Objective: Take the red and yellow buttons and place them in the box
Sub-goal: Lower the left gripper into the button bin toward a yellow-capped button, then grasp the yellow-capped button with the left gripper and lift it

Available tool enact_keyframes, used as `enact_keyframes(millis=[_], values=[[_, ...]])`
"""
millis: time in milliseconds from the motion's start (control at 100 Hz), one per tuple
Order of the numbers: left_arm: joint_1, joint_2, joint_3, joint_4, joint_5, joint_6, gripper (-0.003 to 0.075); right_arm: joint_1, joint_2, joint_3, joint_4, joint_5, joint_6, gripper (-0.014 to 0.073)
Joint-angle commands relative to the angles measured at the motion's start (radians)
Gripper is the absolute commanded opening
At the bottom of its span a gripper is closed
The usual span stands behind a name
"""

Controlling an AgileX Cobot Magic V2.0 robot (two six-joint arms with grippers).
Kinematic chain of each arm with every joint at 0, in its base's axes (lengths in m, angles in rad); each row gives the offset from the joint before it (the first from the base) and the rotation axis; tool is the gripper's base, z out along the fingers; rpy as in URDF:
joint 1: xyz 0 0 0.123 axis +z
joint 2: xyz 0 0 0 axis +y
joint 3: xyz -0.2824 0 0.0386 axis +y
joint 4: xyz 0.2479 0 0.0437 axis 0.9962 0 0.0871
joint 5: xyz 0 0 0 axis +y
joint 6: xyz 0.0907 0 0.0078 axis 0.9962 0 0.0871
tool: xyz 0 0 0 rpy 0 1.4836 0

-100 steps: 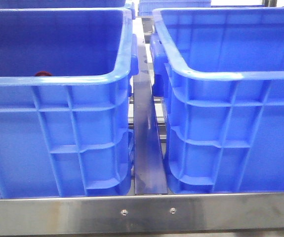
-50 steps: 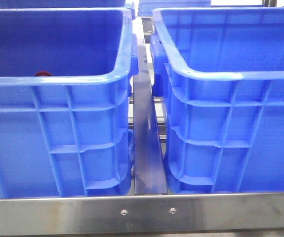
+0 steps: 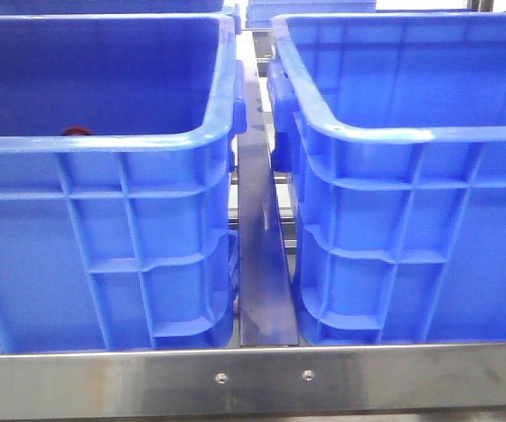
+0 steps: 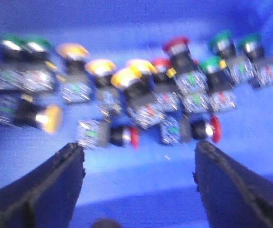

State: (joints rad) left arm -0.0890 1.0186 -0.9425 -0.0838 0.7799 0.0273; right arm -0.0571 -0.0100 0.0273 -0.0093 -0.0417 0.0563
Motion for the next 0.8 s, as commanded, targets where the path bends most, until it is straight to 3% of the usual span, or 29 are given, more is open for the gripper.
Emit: enact_keyframes(millis=[0,440,790], values=[[-0.01,0.097,-0.105,-0.04,0.029,-0.007,0.0473,0.0,-0.02,0.005,-0.01,-0.071,-0.001,-0.0069],[-0.01,0.54,-0.394,-0.05,0.222,-0.053,0.0473,0.0,-0.02,0.005,-0.01,-0.071,-0.001,-0.0069],[-0.01,0.718,-0.498,-0.05,0.274,-0.053,0.0473,0.0,-0.02,0.005,-0.01,-0.071,-0.001,-0.0069]])
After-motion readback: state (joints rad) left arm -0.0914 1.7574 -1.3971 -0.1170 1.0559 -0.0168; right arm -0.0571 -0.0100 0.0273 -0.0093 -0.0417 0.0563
